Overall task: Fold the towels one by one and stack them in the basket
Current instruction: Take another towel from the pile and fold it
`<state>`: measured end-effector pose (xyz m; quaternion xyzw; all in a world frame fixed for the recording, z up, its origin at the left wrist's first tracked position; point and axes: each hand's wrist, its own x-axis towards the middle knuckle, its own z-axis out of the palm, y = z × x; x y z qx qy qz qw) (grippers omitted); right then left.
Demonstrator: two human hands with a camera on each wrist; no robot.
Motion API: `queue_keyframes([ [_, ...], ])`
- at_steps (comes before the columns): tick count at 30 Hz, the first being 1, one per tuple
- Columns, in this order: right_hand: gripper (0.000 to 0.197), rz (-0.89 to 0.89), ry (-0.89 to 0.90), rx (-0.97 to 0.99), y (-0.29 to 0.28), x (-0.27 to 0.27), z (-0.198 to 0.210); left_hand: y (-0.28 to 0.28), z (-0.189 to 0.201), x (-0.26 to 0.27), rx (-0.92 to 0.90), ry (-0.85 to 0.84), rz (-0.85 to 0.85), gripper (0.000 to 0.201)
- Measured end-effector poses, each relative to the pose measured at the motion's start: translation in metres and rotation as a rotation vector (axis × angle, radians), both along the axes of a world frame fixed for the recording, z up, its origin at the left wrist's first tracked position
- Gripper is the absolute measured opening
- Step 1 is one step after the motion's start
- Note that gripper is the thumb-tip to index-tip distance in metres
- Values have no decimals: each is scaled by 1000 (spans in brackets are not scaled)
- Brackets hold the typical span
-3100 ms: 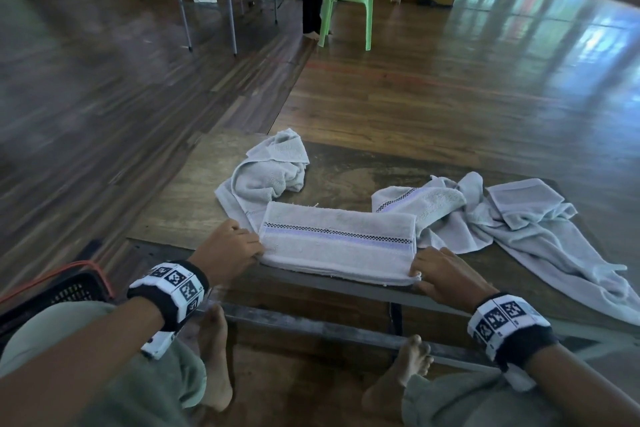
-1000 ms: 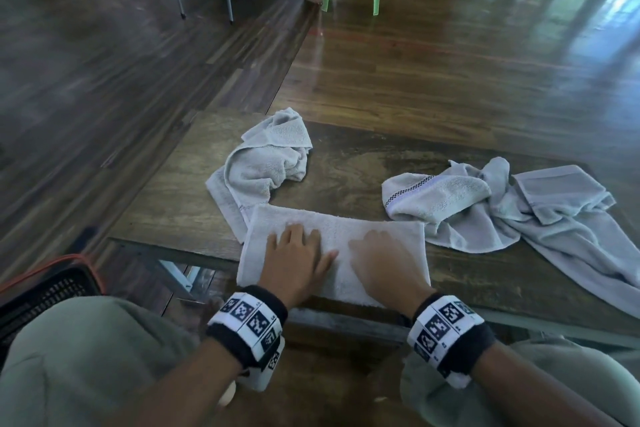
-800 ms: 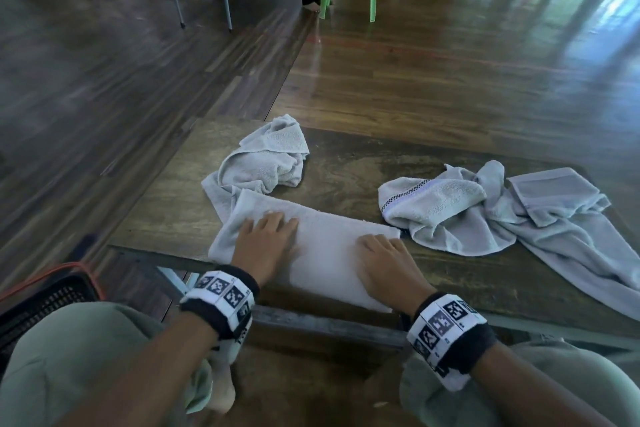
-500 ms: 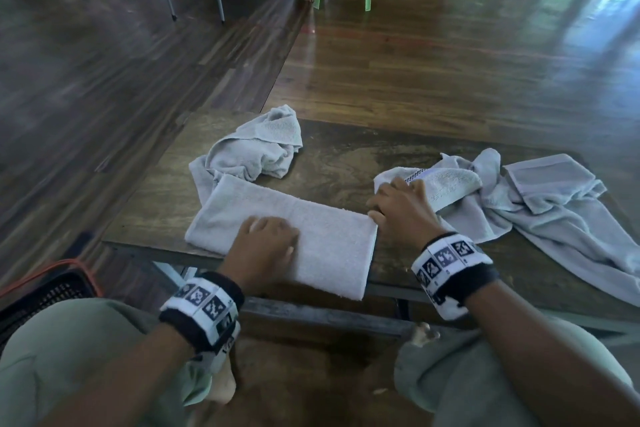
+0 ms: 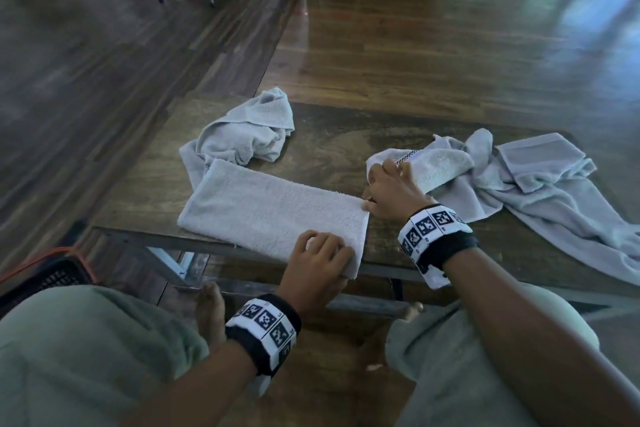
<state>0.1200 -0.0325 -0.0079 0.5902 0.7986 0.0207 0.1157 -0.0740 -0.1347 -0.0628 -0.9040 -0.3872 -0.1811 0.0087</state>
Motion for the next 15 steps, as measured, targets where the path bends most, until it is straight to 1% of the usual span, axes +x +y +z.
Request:
queue_keyframes([
  [3,28,10,13,28,2,-2,0,-2,-1,1,68,-55,-38,21],
  [5,27,5,5,38,2,-4,0,-4,-1,1,107,-91,-46,14],
  [7,25,7,-1,59,1,-5,1,-4,1,2,119,-123,-29,13],
  [9,23,14,36,81,-2,-6,5,-5,3,1,109,-158,3,16],
  [12,19,-28,165,75,-3,-5,14,-8,9,-1,82,-217,37,11],
  [15,11,-150,406,34,-3,3,21,-11,18,1,31,-286,64,11],
])
